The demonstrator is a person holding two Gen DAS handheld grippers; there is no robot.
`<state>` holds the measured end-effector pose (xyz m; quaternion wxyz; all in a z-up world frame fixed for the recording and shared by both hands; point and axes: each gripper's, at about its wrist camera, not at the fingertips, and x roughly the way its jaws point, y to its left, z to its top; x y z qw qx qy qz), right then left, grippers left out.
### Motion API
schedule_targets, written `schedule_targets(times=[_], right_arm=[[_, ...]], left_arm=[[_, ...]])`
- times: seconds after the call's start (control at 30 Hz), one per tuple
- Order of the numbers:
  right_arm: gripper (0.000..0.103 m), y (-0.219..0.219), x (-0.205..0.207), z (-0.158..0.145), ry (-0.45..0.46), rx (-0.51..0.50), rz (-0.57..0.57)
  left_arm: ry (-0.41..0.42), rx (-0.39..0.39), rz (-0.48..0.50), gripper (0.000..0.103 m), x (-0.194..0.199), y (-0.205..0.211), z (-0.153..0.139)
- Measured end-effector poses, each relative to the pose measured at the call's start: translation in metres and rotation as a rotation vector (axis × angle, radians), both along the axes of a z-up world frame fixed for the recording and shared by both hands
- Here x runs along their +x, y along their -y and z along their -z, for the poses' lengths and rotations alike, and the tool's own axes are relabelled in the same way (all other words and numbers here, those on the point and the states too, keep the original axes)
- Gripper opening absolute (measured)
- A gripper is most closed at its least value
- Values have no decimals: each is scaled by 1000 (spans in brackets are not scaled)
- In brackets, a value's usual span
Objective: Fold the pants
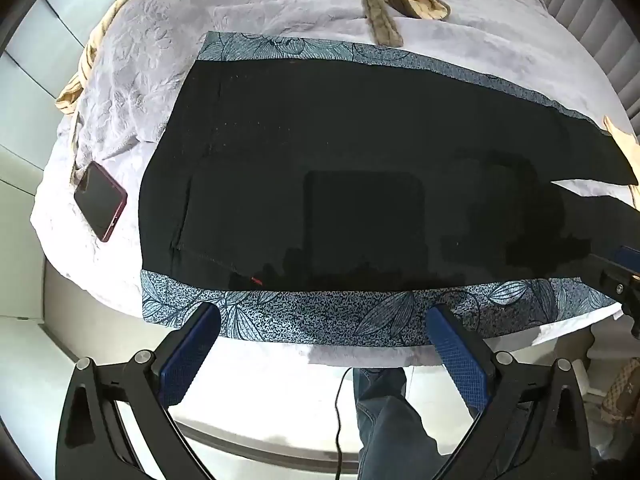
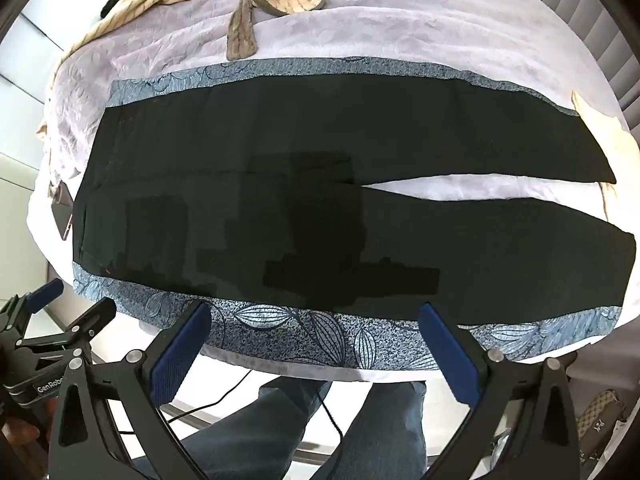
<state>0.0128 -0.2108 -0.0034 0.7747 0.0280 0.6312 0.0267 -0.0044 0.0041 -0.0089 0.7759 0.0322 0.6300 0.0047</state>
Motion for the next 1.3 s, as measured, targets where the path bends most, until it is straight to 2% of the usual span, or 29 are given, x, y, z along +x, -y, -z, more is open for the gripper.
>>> schedule_targets(times=[0.47, 1.3], right_arm=[[103, -3, -7, 5, -15, -1, 24], [103, -9, 7, 3, -29, -53, -8]], left_arm=[[-17, -5, 23, 103, 2, 3, 1], [-24, 0, 20, 103, 8, 6, 1]])
